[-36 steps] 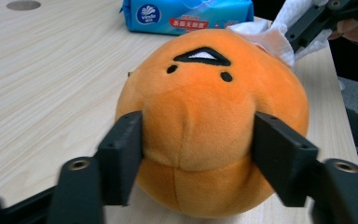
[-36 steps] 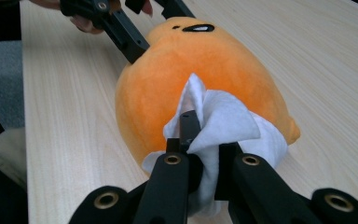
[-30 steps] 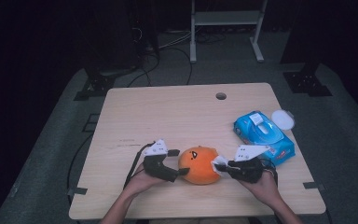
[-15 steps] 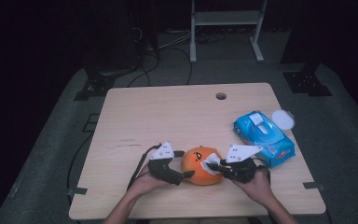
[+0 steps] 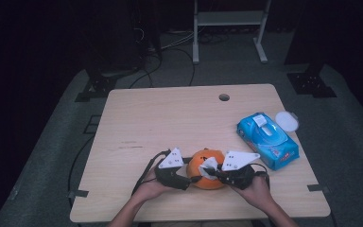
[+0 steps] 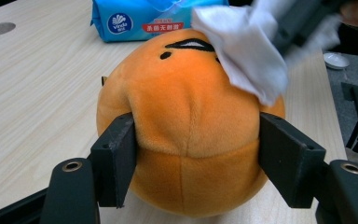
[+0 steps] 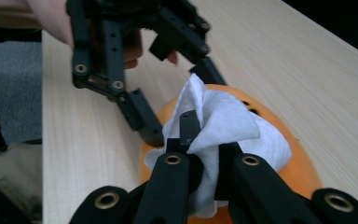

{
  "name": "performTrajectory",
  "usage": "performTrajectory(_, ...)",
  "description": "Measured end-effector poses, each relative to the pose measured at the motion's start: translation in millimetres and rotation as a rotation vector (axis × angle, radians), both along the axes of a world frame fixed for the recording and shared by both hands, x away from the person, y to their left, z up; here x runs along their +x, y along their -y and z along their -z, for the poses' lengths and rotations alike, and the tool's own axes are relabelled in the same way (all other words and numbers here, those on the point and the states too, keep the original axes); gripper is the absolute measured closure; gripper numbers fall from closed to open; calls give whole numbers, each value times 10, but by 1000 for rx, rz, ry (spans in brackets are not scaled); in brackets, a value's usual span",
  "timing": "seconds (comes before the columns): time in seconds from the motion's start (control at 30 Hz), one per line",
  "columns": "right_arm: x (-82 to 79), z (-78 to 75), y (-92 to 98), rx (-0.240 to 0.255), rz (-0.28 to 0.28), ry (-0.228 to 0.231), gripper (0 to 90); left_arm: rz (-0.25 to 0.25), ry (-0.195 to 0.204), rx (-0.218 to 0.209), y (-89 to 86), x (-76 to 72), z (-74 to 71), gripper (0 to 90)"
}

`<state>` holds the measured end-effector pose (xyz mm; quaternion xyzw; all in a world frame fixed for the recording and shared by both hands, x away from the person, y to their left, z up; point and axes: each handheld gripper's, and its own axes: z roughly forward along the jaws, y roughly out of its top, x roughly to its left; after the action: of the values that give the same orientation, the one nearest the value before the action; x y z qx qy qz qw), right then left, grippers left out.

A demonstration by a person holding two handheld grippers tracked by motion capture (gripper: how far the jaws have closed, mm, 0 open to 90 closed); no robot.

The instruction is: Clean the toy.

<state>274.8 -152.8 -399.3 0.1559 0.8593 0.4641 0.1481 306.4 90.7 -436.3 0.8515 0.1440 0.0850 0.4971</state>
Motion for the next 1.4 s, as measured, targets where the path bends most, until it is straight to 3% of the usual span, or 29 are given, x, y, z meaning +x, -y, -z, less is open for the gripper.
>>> performTrajectory(0.07,37,-10,71,6,40,7,865,-1,-9,-3,-12,8,15,327)
performTrajectory(0.13,78,-17,156,-20,83,25,865,-15,-31,-11,-23,28,25,300)
performTrajectory(0.23,159,63,286,1,98,-45,865,-36,-87,-53,-21,64,44,174)
performTrajectory(0.33,122,88,278,7,78,-63,864,-38,-105,-65,-12,66,44,182)
performTrajectory(0.47,21,45,150,-2,36,-39,864,-36,-48,-47,24,11,0,310)
performTrajectory(0.57,-53,-9,0,-7,-5,-10,865,3,44,1,103,-88,-38,334)
performTrajectory(0.6,-70,-45,-52,-13,-14,17,865,3,44,1,103,-88,-38,341)
performTrajectory(0.63,-69,-61,-66,-10,-11,26,866,20,77,20,127,-125,-45,344)
performTrajectory(0.7,-35,-98,-47,1,12,37,866,36,101,31,147,-159,-43,346)
performTrajectory(0.77,12,-105,13,6,43,28,865,41,103,34,142,-160,-34,346)
performTrajectory(0.83,70,-83,111,0,80,14,865,35,76,19,116,-129,-19,327)
performTrajectory(0.9,97,-44,171,3,91,-15,865,4,20,-8,96,-80,-6,248)
performTrajectory(1.0,58,2,202,1,79,-35,865,-28,-89,-71,81,-19,0,149)
performTrajectory(1.03,31,3,193,0,71,-35,865,-25,-96,-66,85,-17,1,158)
performTrajectory(1.17,-76,-31,95,-11,27,-27,865,-10,-37,-36,120,-68,-2,262)
performTrajectory(1.27,-118,-45,-67,-39,-7,-3,865,13,54,16,171,-159,-32,307)
performTrajectory(1.4,-83,-113,-127,-45,26,49,866,40,90,30,188,-208,-26,331)
